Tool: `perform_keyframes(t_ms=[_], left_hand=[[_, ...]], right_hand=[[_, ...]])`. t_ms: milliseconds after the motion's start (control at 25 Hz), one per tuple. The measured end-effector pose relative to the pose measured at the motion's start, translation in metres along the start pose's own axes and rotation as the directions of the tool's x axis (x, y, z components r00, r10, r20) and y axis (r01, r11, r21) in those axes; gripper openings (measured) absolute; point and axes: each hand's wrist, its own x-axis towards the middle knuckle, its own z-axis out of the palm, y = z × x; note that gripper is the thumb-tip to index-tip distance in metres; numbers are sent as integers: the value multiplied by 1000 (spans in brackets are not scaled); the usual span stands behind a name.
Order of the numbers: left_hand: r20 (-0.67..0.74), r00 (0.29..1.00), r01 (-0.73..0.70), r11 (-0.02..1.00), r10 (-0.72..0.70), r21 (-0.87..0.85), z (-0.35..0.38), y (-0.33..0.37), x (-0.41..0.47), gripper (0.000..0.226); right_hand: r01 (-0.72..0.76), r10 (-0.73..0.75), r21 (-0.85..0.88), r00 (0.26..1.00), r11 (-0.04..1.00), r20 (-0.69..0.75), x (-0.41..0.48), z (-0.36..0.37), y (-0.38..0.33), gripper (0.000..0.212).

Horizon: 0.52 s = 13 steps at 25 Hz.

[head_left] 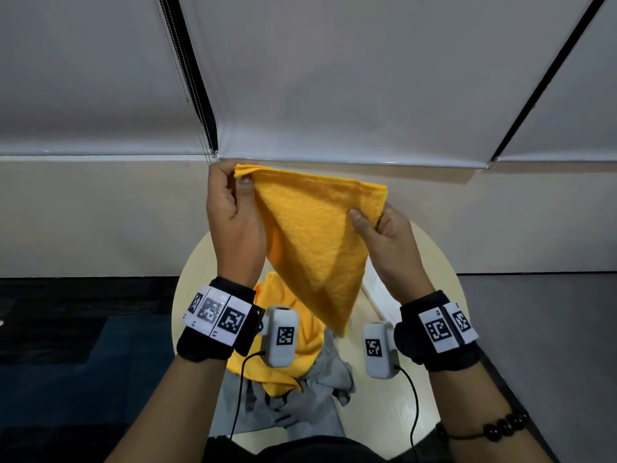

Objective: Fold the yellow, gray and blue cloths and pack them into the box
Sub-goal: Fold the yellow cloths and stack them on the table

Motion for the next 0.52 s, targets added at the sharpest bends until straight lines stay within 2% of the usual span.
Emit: perform_keyframes(t_ms=[120, 240, 280, 320, 400, 440, 520], left_hand=[[-27, 997, 69, 995, -67, 67, -7, -13, 0, 11], [-32, 962, 271, 947, -270, 172, -11, -28, -2, 14], [-11, 957, 286, 933, -291, 220, -12, -32, -4, 19], [44, 968, 225, 934, -246, 277, -13, -33, -7, 24], [269, 959, 2, 955, -86, 298, -11, -34, -14, 26], [401, 913, -43, 965, -67, 258, -8, -32, -16, 27], [584, 799, 21, 977, -144, 212, -3, -28, -17, 33]], right_hand=[[-9, 8, 41, 1000, 999, 29, 0, -1, 1, 18], [-32, 25, 69, 994, 997, 111, 0, 0, -2, 20], [-48, 40, 49, 989, 998, 139, -2, 2, -1, 21], [-58, 55, 13, 983, 998, 173, -4, 4, 1, 23], [-69, 86, -81, 968, 994, 234, -8, 8, 6, 25], [-66, 97, -124, 961, 990, 261, -9, 10, 9, 25], [-44, 97, -174, 946, 984, 309, -10, 12, 12, 24]])
